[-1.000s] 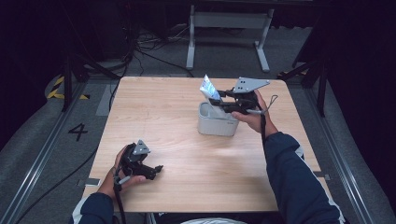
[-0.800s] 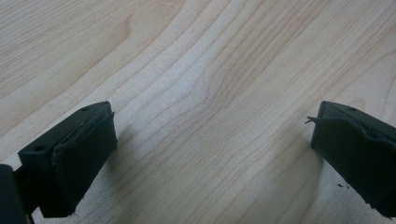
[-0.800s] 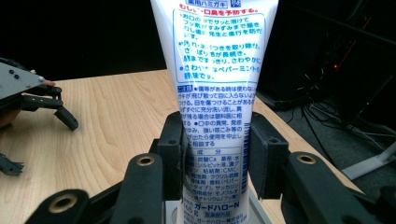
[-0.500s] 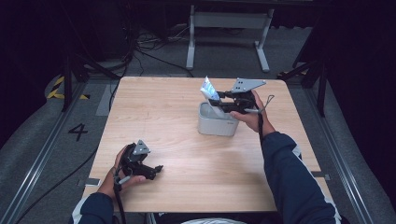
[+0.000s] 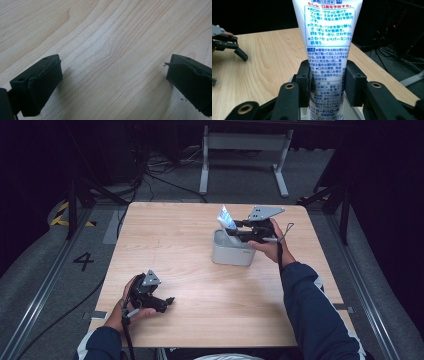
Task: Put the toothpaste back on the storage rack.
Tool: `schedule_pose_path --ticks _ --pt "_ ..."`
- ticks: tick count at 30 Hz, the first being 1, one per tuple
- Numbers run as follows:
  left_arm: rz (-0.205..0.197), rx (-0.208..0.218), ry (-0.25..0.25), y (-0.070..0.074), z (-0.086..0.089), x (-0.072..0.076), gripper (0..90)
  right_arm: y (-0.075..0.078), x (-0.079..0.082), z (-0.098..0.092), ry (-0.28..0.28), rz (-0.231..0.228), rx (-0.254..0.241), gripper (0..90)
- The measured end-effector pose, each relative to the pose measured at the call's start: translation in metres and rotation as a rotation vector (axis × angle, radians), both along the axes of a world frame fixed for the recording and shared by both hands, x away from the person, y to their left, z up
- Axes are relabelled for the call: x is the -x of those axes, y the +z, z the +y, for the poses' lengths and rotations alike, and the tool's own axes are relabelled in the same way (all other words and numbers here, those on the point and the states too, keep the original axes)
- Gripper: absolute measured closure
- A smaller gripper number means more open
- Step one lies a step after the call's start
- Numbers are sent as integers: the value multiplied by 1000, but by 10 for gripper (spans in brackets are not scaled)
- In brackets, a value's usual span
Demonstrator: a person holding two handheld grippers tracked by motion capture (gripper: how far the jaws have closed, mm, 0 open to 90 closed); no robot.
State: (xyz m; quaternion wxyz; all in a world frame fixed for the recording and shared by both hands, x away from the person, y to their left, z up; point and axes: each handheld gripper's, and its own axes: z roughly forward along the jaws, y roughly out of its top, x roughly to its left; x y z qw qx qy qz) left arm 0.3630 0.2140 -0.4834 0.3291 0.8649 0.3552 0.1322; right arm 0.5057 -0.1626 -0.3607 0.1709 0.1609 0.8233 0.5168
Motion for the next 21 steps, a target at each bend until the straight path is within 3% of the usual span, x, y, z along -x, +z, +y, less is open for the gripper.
schedule_pose_path --ticks 21 --pt "0 0 0 0 0 0 7 -20 2 -12 6 46 79 615"
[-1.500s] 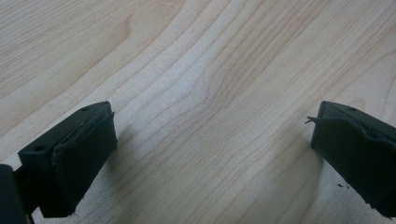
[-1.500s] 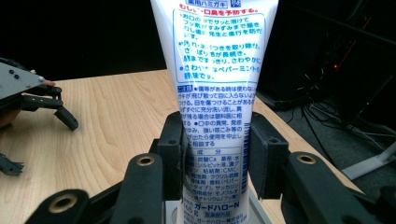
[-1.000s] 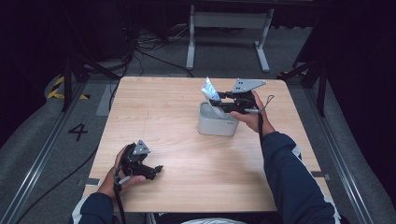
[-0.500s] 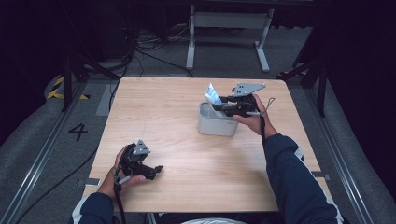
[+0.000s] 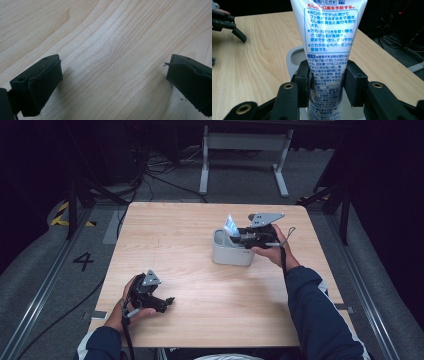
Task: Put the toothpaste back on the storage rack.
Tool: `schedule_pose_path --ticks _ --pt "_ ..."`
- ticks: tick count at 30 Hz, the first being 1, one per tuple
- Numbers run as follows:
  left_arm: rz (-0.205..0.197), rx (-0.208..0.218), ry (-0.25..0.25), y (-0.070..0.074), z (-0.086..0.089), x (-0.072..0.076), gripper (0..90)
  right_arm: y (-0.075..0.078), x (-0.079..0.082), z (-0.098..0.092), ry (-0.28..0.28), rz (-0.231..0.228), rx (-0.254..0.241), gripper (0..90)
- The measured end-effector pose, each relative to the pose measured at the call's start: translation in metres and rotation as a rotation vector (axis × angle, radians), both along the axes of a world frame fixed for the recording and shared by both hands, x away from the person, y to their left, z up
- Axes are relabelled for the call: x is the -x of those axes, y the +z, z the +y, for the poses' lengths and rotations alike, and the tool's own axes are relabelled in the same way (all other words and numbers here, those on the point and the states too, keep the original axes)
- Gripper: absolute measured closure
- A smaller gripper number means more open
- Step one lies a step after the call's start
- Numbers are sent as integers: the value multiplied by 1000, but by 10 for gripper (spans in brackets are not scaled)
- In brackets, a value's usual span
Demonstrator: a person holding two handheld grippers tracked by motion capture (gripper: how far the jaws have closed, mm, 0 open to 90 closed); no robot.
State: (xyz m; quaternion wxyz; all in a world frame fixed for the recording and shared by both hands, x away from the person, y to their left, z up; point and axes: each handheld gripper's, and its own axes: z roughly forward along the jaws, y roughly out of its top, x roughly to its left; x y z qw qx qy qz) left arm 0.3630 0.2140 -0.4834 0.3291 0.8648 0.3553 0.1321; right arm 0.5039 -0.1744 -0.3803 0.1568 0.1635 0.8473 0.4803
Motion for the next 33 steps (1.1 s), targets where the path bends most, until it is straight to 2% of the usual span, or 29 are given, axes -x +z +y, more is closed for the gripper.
schedule_pose_path --ticks 10,22,33 --pt "3 -1 -1 0 0 0 6 -4 1 -2 13 14 47 610" --pt "3 -1 -1 0 0 0 7 -5 1 -8 -20 27 83 593" --pt "3 -1 -1 0 0 0 7 -5 1 -9 -35 23 76 567"
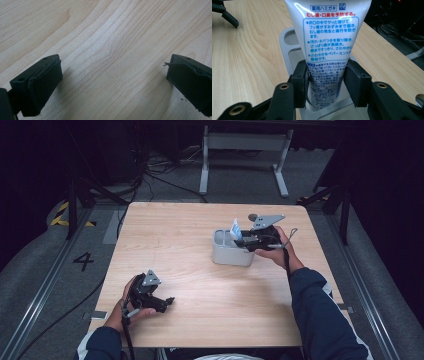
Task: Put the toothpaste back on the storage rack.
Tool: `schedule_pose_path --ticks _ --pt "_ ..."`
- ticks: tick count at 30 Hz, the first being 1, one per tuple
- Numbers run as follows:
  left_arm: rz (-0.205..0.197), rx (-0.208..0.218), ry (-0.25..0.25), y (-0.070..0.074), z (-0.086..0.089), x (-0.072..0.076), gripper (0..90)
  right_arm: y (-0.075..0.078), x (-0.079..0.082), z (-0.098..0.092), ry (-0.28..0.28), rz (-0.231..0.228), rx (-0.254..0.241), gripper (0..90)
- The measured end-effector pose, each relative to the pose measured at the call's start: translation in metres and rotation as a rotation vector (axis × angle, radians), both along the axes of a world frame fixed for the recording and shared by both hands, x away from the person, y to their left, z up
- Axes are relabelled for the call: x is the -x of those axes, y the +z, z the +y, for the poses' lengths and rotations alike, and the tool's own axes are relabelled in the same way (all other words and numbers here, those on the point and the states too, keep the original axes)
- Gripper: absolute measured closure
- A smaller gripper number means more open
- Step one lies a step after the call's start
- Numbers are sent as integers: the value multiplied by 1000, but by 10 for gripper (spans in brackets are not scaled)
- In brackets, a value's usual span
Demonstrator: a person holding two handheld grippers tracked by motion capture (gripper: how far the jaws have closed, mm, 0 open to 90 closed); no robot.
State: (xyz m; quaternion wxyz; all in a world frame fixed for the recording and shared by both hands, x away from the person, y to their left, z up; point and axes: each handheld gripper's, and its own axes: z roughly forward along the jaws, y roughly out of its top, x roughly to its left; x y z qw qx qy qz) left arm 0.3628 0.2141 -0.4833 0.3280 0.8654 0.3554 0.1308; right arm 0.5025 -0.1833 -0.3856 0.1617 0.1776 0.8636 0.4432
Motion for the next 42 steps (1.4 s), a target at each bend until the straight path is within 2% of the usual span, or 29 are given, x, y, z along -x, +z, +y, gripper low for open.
schedule_pose_path --ticks 2,5,7,11,15,27,37,42 --pt "0 0 0 0 0 0 7 0 1 0 -4 -3 1 557" --pt "0 0 0 0 0 0 7 0 1 0 -24 -7 2 467" --pt "-2 1 0 0 0 0 6 0 1 0 -32 -3 6 480" --pt "0 0 1 0 0 0 6 0 1 -2 -50 -5 12 423" --pt "0 0 1 0 0 0 6 2 3 0 -45 -14 3 407" --pt "0 0 1 0 0 0 6 10 7 4 -38 -35 23 357" --pt "0 0 0 0 0 0 6 18 17 2 -53 -53 44 285" --pt "0 0 1 0 0 0 6 22 22 -1 -62 -60 37 282"
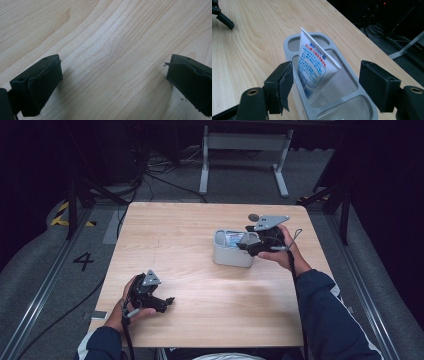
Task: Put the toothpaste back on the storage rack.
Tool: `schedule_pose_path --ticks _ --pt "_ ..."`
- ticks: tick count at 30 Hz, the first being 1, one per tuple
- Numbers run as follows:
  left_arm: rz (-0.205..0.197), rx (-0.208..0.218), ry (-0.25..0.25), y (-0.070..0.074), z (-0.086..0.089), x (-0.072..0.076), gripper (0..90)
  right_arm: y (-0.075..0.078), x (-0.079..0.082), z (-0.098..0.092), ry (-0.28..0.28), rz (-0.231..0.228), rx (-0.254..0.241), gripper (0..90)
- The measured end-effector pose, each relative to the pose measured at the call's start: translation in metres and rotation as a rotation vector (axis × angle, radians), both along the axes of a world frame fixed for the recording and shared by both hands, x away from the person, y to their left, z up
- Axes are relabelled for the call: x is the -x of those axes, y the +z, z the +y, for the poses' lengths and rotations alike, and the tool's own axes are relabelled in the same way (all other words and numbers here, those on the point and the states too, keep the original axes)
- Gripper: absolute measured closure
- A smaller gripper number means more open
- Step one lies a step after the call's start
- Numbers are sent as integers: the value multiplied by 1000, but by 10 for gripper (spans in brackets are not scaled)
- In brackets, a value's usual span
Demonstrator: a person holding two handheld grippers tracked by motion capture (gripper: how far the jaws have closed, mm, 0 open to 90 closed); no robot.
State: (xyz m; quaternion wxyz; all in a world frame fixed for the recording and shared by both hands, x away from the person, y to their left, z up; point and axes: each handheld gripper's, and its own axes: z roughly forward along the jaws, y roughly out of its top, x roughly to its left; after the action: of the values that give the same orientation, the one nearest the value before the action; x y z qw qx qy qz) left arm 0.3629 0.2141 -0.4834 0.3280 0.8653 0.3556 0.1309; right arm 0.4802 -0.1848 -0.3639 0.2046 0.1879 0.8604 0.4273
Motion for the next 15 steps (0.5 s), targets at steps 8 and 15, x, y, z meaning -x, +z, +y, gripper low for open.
schedule_pose_path --ticks 8,15 --pt "0 0 0 0 0 0 6 4 11 -8 -9 -15 17 280" --pt "0 0 0 0 0 0 6 7 22 -15 -37 -39 37 249"
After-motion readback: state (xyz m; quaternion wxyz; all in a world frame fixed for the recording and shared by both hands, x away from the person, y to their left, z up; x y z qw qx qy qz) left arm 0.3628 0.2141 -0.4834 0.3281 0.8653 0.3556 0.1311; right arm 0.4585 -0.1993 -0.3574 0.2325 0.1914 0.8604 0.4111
